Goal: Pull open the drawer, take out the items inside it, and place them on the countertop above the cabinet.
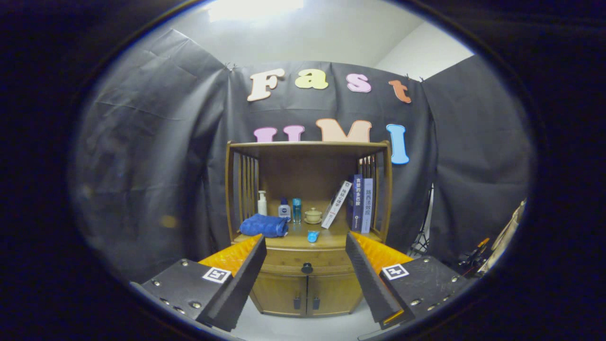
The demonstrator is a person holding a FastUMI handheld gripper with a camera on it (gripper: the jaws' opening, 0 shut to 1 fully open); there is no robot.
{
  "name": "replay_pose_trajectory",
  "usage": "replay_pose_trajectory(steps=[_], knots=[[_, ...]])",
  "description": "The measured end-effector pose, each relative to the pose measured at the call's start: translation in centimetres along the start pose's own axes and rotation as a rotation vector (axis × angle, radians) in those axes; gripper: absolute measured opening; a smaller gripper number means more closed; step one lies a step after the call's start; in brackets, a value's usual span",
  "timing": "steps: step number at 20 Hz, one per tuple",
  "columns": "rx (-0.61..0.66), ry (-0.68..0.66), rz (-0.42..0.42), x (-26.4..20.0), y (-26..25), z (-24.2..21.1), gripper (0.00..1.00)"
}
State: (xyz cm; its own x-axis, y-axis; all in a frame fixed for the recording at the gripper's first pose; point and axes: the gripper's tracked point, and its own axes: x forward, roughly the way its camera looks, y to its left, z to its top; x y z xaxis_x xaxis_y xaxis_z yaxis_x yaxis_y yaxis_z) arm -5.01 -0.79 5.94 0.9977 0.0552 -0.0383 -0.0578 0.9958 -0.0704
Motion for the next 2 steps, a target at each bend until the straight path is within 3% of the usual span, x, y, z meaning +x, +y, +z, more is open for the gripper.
replay_pose_trajectory(steps=[2], knots=[[-0.002, 0.005, 0.001, 0.07, 0.06, -0.44, 1.00]])
